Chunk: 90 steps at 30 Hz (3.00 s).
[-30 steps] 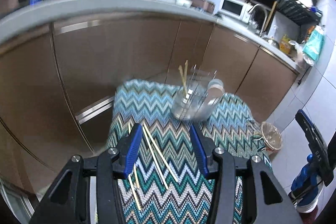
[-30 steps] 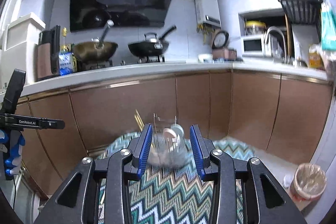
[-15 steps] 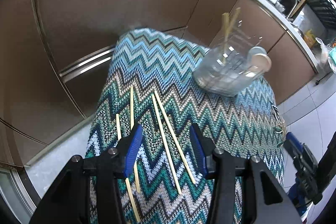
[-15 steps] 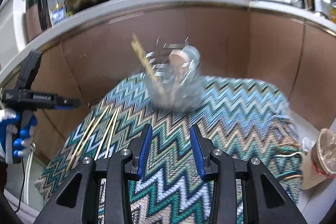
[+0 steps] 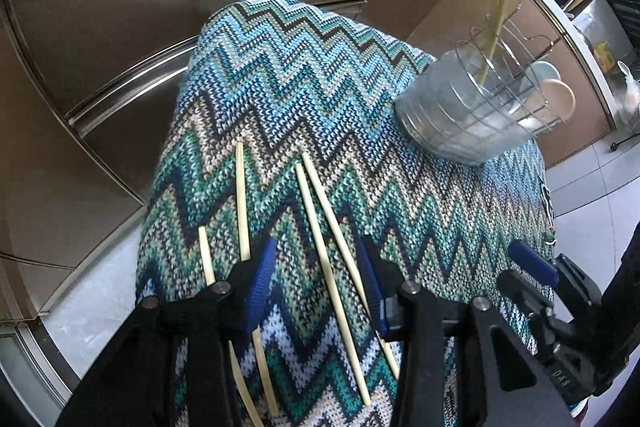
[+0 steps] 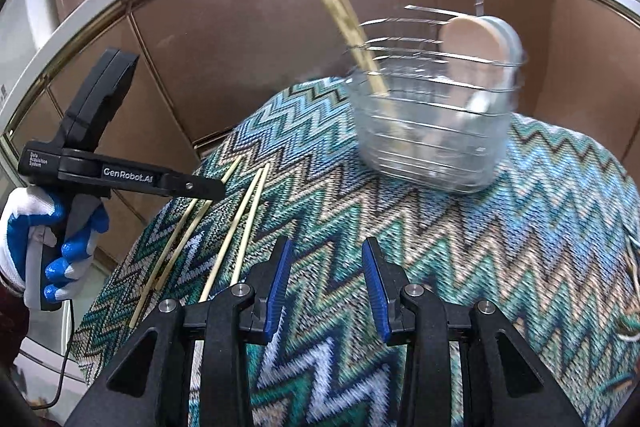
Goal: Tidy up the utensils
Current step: 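Grasp a wooden chopstick with the right tool while the left tool grasps another, then lift both chopsticks with both tools over the utensil holder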
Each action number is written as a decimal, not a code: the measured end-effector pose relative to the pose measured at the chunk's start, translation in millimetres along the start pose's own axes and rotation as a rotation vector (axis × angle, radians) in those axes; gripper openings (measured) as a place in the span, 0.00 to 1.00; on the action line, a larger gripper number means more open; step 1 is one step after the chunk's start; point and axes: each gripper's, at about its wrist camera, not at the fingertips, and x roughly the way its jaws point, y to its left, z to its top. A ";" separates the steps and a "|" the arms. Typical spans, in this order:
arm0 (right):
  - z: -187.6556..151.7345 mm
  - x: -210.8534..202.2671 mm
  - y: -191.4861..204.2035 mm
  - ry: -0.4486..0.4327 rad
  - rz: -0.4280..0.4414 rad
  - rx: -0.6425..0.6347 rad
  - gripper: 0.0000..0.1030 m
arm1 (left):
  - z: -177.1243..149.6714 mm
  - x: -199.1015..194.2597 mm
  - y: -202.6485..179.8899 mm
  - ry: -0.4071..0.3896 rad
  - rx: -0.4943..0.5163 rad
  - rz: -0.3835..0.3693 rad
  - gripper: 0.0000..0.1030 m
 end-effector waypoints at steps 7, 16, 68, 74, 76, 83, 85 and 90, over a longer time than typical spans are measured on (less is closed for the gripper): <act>12.6 28.8 16.1 0.058 0.057 -0.036 0.33 | 11.8 -1.7 11.8 -0.008 -0.013 0.023 0.37; 33.3 72.4 35.9 0.152 0.132 -0.053 0.16 | 23.6 5.6 26.0 0.020 -0.042 0.041 0.30; 56.3 22.0 35.4 0.138 0.179 -0.011 0.05 | 9.9 -38.8 13.8 -0.068 -0.036 0.056 0.05; 35.3 -37.0 37.4 0.057 0.152 -0.010 0.05 | -12.0 -87.4 3.9 -0.157 -0.016 0.055 0.05; 29.6 -56.1 38.1 0.014 0.140 -0.009 0.05 | -19.0 -102.6 -0.3 -0.185 -0.009 0.052 0.05; 10.3 -108.7 46.0 -0.101 0.107 -0.019 0.05 | -45.1 -147.2 -16.5 -0.268 0.027 0.057 0.05; 5.4 -124.2 45.6 -0.135 0.099 -0.021 0.05 | -50.5 -157.3 -20.1 -0.283 0.036 0.051 0.05; 4.6 -131.7 41.0 -0.182 0.095 -0.012 0.05 | -56.8 -179.7 -35.4 -0.324 0.076 0.048 0.05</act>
